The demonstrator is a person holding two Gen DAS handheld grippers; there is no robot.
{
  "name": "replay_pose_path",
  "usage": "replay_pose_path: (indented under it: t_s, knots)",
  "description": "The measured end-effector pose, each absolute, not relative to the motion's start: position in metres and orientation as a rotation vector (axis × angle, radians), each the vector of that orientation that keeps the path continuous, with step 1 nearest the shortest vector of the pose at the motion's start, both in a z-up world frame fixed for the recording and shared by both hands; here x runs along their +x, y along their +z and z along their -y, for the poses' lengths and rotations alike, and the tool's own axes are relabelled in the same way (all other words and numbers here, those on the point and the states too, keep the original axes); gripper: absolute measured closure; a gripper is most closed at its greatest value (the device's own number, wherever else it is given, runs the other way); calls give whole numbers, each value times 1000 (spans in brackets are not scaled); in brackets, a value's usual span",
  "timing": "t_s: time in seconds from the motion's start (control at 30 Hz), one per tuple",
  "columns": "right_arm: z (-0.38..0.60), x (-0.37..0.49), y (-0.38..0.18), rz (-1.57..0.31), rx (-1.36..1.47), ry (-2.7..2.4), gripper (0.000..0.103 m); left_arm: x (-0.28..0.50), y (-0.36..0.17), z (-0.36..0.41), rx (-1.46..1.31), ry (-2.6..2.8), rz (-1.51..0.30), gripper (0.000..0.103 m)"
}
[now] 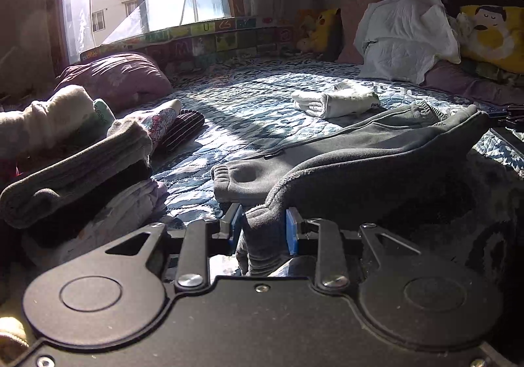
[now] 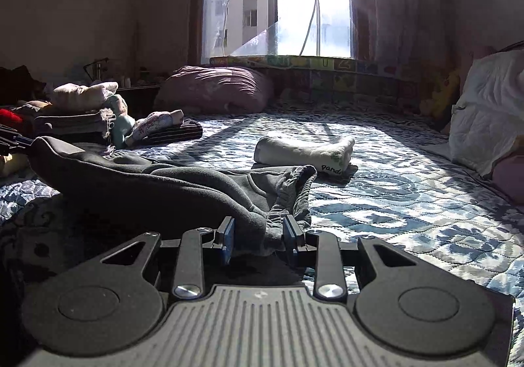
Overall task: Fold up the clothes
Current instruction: 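Lower the grey pants flat onto the quilt with both grippers, then grip the pants cuffs with both grippers and lift the legs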
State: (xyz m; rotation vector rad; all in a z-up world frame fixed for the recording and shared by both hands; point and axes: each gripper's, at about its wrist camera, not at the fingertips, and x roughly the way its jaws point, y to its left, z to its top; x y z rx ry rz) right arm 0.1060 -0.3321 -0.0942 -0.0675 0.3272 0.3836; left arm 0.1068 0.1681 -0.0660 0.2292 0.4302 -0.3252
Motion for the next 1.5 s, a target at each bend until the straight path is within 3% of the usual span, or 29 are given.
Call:
replay_pose_path:
  t_s: [0.1, 0.4, 0.47, 0.5, 0.53, 0.63, 0.77, 0.83, 0.93, 1.03, 1.1, 1.13, 1.23, 1.27, 1.3, 1.33, 1.5]
  knots:
    - [333, 99, -97, -346, -62, 380, 76, 96, -77, -163, 274, -332, -439, 76]
    - [356, 85, -99, -425, 203, 386, 75, 56, -103, -162, 314, -357, -517, 72]
    - [361, 82, -99, -442, 262, 387, 63, 48, -102, -174, 239, -349, -542, 67]
    - [364, 81, -99, -450, 291, 387, 59, 44, -101, -180, 199, -344, -554, 56]
    - [366, 79, -100, -458, 321, 387, 51, 40, -100, -186, 159, -339, -565, 52]
    - [374, 94, -110, -503, 497, 366, 47, 34, -95, -215, -141, -297, -597, 52]
    - [386, 116, -128, -548, 760, 305, 34, 42, -97, -241, -533, -237, -636, 51]
    - [384, 126, -138, -579, 867, 281, 34, 51, -101, -246, -701, -215, -655, 50]
    - [378, 140, -147, -617, 974, 250, 30, 67, -105, -243, -832, -192, -679, 48]
    - [365, 143, -146, -617, 943, 235, 17, 85, -115, -239, -960, -144, -711, 48]
    - [356, 146, -146, -617, 923, 224, 15, 95, -121, -235, -987, -129, -712, 50]
    - [351, 147, -146, -616, 913, 219, 19, 100, -125, -233, -1002, -113, -720, 51]
    - [338, 151, -145, -616, 883, 203, 56, 110, -129, -223, -988, -73, -723, 63]
    - [333, 152, -145, -616, 873, 198, 69, 114, -127, -217, -946, -73, -739, 80]
    - [329, 154, -144, -615, 863, 193, 71, 117, -126, -213, -912, -68, -752, 92]
    - [324, 155, -144, -615, 853, 187, 74, 121, -122, -207, -859, -72, -757, 95]
    - [352, 153, -130, -466, 957, 302, 75, 113, -69, -211, -742, -156, -445, 96]
